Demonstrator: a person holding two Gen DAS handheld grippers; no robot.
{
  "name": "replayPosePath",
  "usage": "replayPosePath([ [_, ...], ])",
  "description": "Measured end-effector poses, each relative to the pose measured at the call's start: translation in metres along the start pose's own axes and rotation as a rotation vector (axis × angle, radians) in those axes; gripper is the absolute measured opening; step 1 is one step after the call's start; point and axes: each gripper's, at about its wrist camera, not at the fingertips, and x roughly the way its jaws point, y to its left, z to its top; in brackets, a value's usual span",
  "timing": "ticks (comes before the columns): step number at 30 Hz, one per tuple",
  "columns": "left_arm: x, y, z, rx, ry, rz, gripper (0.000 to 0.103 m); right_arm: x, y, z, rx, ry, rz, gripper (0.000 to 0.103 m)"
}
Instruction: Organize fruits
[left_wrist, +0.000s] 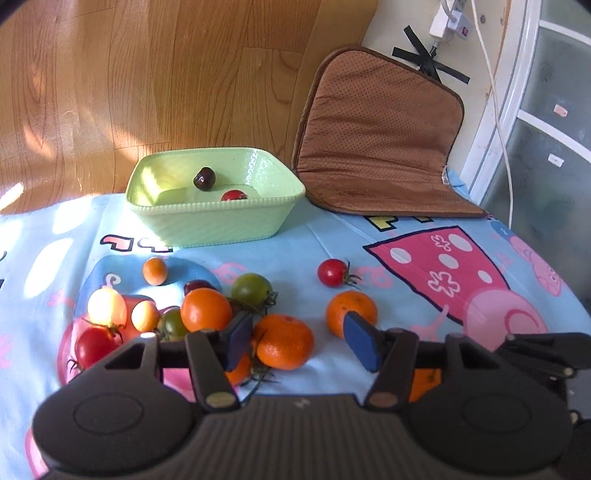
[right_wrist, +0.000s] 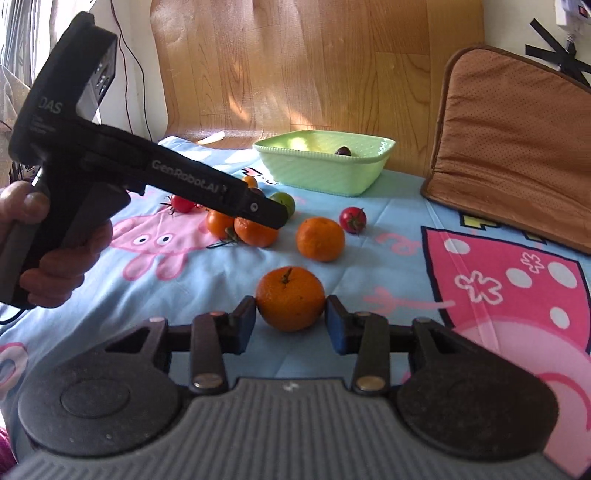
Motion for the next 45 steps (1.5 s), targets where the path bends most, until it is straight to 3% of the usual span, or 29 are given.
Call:
replayPosePath([
  [2,0.004,-0.005,-0.003,0.015,0.014,0.001,0.054,-0.002,-0.003,-0.002,0.018,-0.004,0.001,0.044],
  [5,0.008,-0.008,-0.009,0.019,0.045,-0.001,0.039,-0.001,-0.002,-0.002,0.032,-0.012,-0.001,0.044],
  [10,-0.005,-0.005,-0.025,0.022,0.042,-0.011,0.038,-0.002,0.002,-0.004,0.039,-0.019,0.006,0.044],
  [18,-0.050,0.025,-0.028,-0.083,0.002,-0.056,0.038,-0.004,0.003,0.008,0.067,-0.043,0.033,0.043],
  [25,-0.084,0.057,-0.026,-0.110,-0.046,-0.006,0.038,0.005,0.009,0.019,0.092,-0.042,0.051,0.043],
  [38,-0.097,0.050,-0.084,-0.132,0.002,-0.054,0.038,0.004,0.065,-0.001,0.010,0.024,0.156,0.043],
  [45,-0.099,0.049,-0.093,-0.140,-0.009,-0.036,0.039,0.002,0.073,-0.010,0.032,0.038,0.145,0.045],
])
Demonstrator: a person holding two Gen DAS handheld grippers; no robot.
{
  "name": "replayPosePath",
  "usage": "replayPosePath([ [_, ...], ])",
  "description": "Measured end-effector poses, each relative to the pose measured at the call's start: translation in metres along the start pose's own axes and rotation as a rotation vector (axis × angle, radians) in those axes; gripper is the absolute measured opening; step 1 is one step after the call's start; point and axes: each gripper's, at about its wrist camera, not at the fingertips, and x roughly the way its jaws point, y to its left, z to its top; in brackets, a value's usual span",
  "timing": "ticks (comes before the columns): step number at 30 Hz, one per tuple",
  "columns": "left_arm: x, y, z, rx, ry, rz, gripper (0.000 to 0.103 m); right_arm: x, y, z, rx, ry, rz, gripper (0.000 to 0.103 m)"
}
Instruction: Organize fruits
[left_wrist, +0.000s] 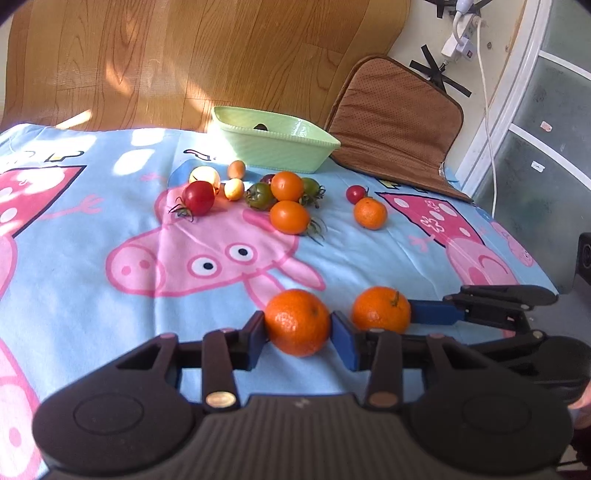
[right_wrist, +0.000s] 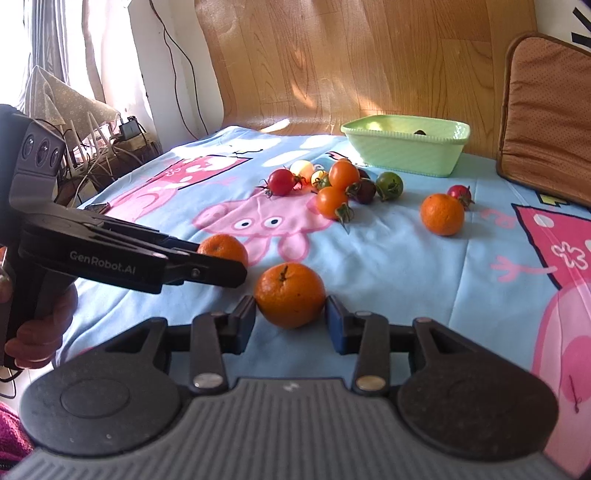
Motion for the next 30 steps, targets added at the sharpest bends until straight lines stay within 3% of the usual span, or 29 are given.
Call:
replayPosePath([
  [5,0.001,0.000,0.000,0.004,-0.012,0.005,0.043,0.000,0.008,-0.003,-0.020,-0.003,-0.031,0.045],
  [8,0.002,0.001,-0.001,0.008,-0.021,0.004,0.038,0.001,0.010,-0.003,-0.018,-0.006,-0.046,0.043],
  [19,-0.006,0.006,0.006,-0.028,-0.045,-0.029,0.038,-0.001,0.012,0.003,0.000,-0.029,-0.060,0.041],
  [23,-0.007,0.010,0.024,-0.033,-0.056,-0.035,0.038,-0.002,0.004,0.014,0.027,-0.056,-0.062,0.037],
  [24,-0.008,0.011,0.029,-0.032,-0.060,-0.036,0.038,-0.002,0.000,0.019,0.035,-0.064,-0.059,0.028],
  [26,-0.008,0.014,0.048,-0.023,-0.074,-0.040,0.038,-0.002,-0.007,0.029,0.050,-0.084,-0.051,0.018],
  [30,0.001,0.022,0.086,-0.001,-0.100,-0.018,0.038,0.011,-0.030,0.054,0.073,-0.093,-0.094,0.017],
])
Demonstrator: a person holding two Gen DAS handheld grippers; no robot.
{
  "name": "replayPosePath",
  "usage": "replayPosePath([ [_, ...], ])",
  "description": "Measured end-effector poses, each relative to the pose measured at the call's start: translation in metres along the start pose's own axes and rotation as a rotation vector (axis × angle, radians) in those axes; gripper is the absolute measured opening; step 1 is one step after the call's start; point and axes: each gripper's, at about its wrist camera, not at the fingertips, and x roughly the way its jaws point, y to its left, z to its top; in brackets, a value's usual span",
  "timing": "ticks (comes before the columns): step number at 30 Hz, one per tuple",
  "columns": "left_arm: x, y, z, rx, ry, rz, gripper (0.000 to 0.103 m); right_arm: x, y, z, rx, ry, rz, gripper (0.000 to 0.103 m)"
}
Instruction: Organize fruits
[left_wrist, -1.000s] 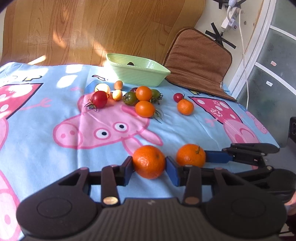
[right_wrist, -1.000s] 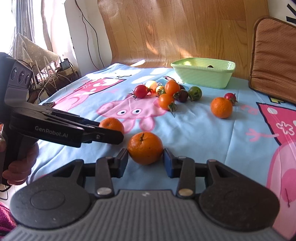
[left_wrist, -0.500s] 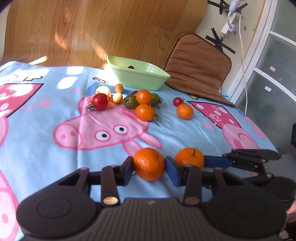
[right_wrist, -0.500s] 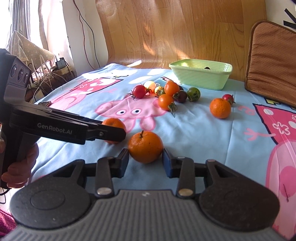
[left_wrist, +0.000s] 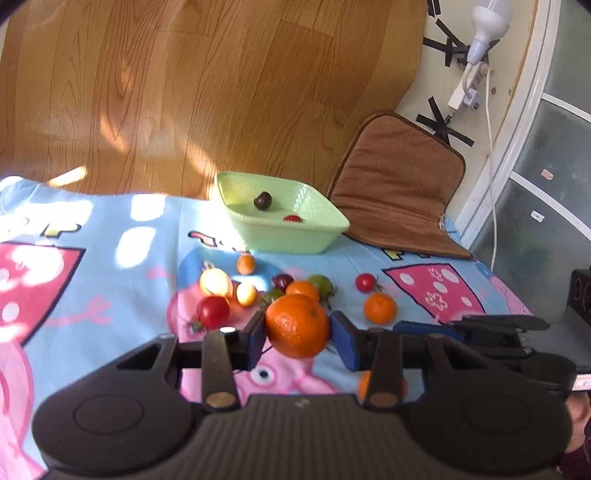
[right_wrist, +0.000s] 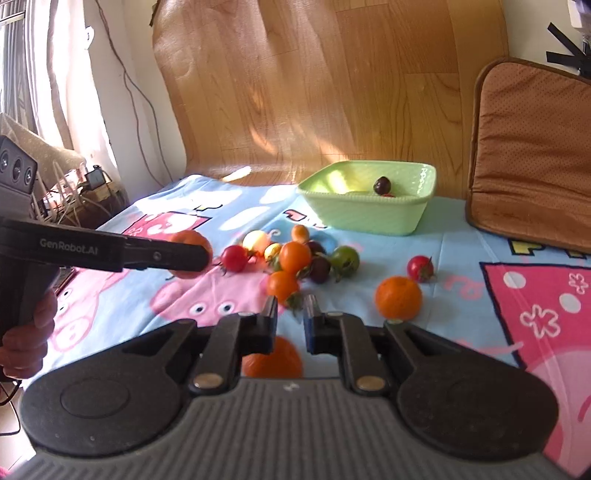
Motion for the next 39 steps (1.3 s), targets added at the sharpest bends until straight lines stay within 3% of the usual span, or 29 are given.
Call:
replayPosePath([
  [7,0.015,0.015,0.019,-0.048,0.000,-0.022,0.038,0.009,-0.013,-0.006,0.031,0.032,0.025,0.017],
  [9,0.012,0.016,0.016,-0.053,0.002,-0.042,0.038,0.000,-0.012,-0.009,0.029,0.017,0.066,0.024],
  [10,0.010,0.015,0.014,-0.045,0.002,-0.048,0.038,-0.005,-0.011,-0.012,0.022,0.010,0.098,0.030],
  [12,0.006,0.014,0.006,-0.035,0.009,-0.051,0.038,-0.013,-0.003,-0.018,-0.010,-0.013,0.124,0.059],
  [14,0.005,0.014,-0.001,-0.038,0.022,-0.061,0.038,-0.012,0.006,-0.024,-0.060,-0.007,0.110,0.064],
  [22,-0.001,0.021,-0.013,-0.071,0.042,-0.035,0.038,0.039,0.024,-0.015,-0.122,0.063,0.087,0.063],
  [23,-0.003,0.022,-0.012,-0.072,0.038,-0.031,0.038,0.045,0.026,-0.013,-0.133,0.068,0.078,0.059],
  [24,-0.005,0.023,-0.011,-0.073,0.034,-0.026,0.038,0.049,0.028,-0.012,-0.143,0.074,0.066,0.042],
  [31,-0.010,0.021,0.008,-0.048,0.006,-0.033,0.038,0.036,0.020,-0.005,-0.108,0.087,0.090,0.042],
  [34,0.001,0.017,0.032,-0.015,0.001,-0.042,0.038,0.027,0.005,0.021,-0.087,0.053,0.066,0.042],
  [39,0.044,0.009,0.087,0.056,-0.025,-0.022,0.039,0.034,-0.035,0.099,-0.097,-0.030,-0.039,0.042],
])
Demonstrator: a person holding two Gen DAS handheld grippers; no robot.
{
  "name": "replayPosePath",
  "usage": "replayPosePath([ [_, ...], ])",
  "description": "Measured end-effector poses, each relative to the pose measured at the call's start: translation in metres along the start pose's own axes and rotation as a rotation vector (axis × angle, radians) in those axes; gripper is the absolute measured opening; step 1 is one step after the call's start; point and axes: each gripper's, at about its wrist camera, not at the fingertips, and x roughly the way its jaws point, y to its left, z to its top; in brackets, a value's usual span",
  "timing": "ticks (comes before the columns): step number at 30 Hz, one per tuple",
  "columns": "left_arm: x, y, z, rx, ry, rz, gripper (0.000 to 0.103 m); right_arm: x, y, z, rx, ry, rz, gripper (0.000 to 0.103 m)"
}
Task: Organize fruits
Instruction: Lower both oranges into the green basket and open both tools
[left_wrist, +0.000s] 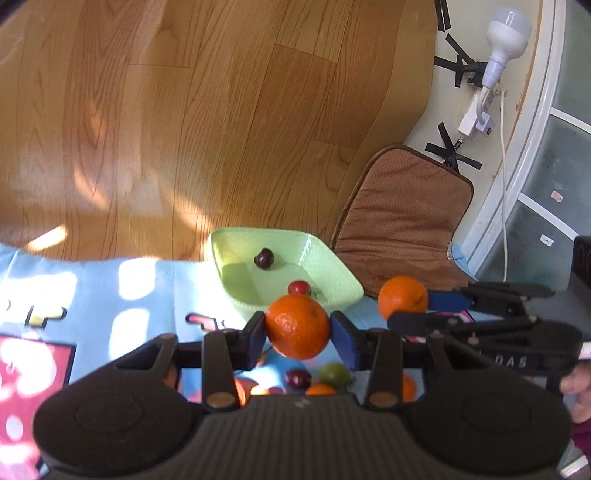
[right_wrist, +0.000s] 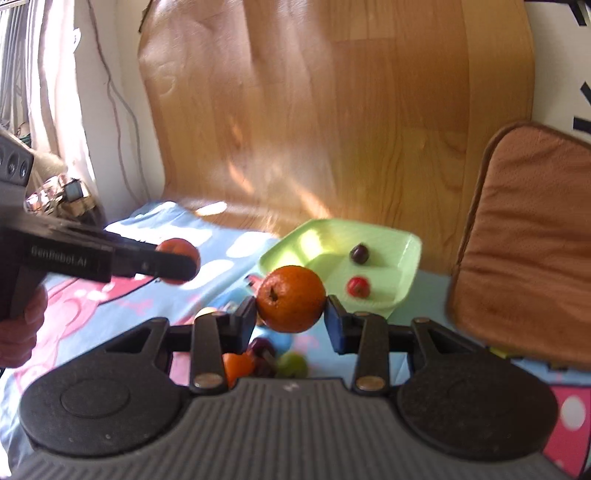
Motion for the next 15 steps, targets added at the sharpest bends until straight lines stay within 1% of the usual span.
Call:
replayPosePath([
  [2,0.027,0.002,0.016,-0.002,0.006,0.018,0.039,0.016,-0.017,0.017,0.018,-0.006,-0.036,0.043],
  [4,0.056,0.007,0.026,-0.015,0.024,0.020,0.039,0.038,-0.031,0.025,0.021,-0.002,-0.057,0.043],
  [9,0.118,0.022,0.029,-0.043,0.108,0.066,0.039,0.088,-0.050,0.016,-0.002,0.067,-0.085,0.043],
  [12,0.139,0.029,0.030,-0.049,0.137,0.080,0.039,0.110,-0.055,0.009,-0.028,0.100,-0.090,0.043],
  [15,0.149,0.031,0.030,-0.041,0.138,0.086,0.038,0.121,-0.056,0.007,-0.029,0.127,-0.092,0.044],
])
